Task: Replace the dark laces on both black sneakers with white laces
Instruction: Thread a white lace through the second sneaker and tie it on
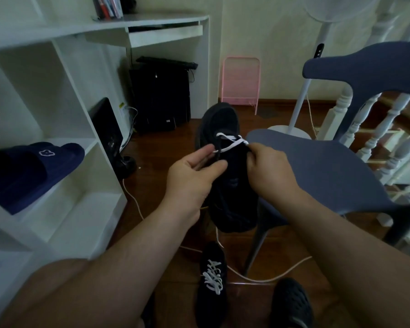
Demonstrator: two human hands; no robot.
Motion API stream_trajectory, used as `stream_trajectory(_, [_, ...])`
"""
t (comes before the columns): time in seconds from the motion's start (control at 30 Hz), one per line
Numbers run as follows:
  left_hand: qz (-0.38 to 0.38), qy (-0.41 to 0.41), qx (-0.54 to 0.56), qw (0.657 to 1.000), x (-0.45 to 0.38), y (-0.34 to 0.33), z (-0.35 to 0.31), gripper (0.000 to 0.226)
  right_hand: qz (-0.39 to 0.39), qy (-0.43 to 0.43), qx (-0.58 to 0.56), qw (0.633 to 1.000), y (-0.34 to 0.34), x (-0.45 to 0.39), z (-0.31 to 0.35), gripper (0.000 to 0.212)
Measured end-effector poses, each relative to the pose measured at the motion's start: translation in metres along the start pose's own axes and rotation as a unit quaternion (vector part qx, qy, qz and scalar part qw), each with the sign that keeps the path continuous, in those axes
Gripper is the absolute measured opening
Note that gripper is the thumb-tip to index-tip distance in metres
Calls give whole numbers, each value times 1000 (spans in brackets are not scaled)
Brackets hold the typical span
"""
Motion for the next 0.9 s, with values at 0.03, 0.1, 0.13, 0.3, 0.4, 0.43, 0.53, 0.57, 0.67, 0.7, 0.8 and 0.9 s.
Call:
stream_trajectory(0.03, [1,12,7,1000,2,-1,-1,36,-18,5,5,1000,1,-1,-2,26])
stream_trajectory(0.1, [-22,23,11,999,4,1,-4,23,-34,18,36,999,5,-2,-5,25])
stream_trajectory(0.13, [-35,27,6,999,2,3,-5,19,-33,21,48,998,5,-2,-6,26])
stream_trajectory(0.3, [-108,-14,45,993,-19,30,-35,10,-36,14,43,998,6,-1,-16,31])
stream_trajectory(0.4, [-126,-20,198,972,-30,59,-62,15,-55,7,40,998,14,0,-20,31])
stream_trajectory(0.43, [-115,-14,209,971,-32,63,-64,17,-58,10,42,997,16,1,-19,30])
stream_trajectory(0.53, [-82,-15,11,996,-32,50,-49,20,-61,23,48,997,16,5,-12,29])
stream_trajectory(0.57, [-67,-35,-85,993,-28,40,-42,20,-60,26,49,997,15,5,-10,30])
stream_trajectory(0.67, [-19,-90,-340,936,-15,17,-25,11,-58,27,50,997,13,4,-5,32])
stream_trajectory(0.7, [-8,-96,-403,910,-11,13,-21,11,-60,31,51,996,13,4,-4,32])
stream_trajectory(0.8, [-5,-93,-483,871,-6,11,-17,19,-64,53,68,994,15,6,-2,31])
stream_trajectory(0.9, [19,-82,-480,873,-7,15,-18,18,-68,56,70,994,18,7,-3,31])
Point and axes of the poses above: each hand's wrist, its own x-axis away from the middle knuckle, its own y-axis out of the back of the hand, z = x × y, the point moved 2 cm from there along -x, towards the middle knuckle, and after that the axes turned 12 degrees about y, right-handed, at the moved point
